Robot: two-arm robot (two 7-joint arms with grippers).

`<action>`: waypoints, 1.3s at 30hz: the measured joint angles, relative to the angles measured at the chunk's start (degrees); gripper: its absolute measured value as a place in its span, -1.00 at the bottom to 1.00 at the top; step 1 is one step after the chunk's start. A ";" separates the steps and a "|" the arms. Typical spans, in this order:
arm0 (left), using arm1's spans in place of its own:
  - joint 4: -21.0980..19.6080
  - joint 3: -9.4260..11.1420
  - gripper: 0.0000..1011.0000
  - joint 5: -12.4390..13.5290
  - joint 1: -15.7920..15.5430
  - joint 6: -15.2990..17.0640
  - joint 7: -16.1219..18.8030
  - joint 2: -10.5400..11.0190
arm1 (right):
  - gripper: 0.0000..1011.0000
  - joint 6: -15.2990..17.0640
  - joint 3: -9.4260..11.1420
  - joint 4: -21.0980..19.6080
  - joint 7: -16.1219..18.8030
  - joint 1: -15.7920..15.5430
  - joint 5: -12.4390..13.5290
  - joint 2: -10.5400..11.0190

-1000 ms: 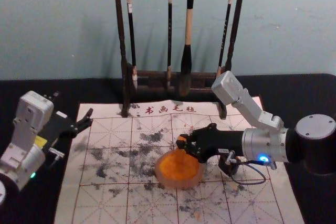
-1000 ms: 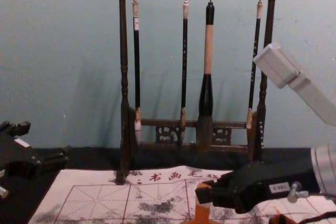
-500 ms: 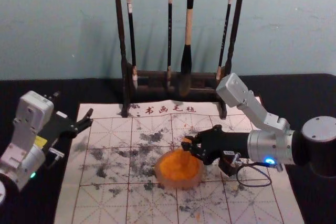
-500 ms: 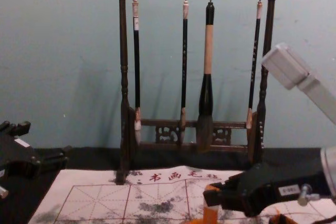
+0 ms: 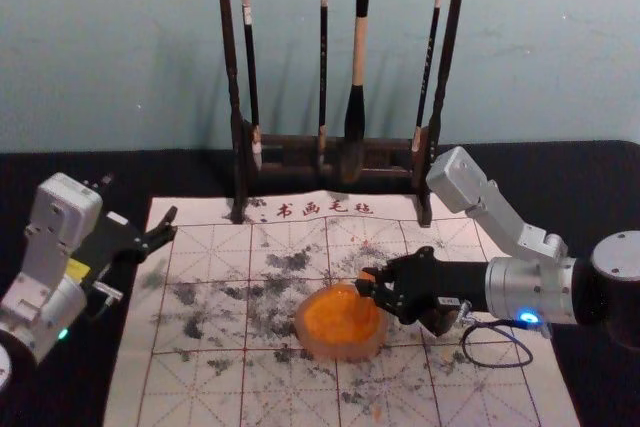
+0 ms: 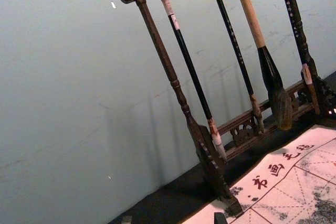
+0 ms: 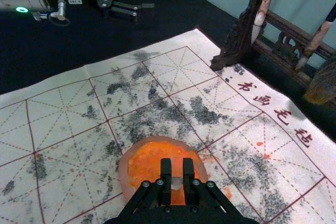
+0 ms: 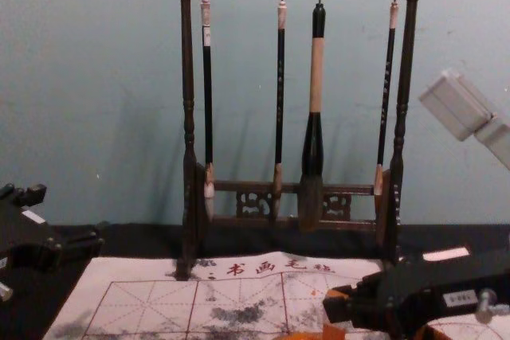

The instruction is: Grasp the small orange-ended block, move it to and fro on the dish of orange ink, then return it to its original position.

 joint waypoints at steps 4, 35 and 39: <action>0.00 0.00 1.00 0.00 0.00 0.00 0.00 0.00 | -0.86 0.10 0.00 -0.54 0.10 -0.39 0.20 0.24; 0.00 0.00 1.00 0.00 0.00 0.00 0.00 0.00 | -0.86 0.17 -2.83 1.24 1.28 1.34 0.37 -2.71; 0.00 0.00 1.00 0.00 0.00 0.00 0.00 0.00 | -0.86 -0.01 -3.12 2.39 1.29 2.06 0.13 -3.53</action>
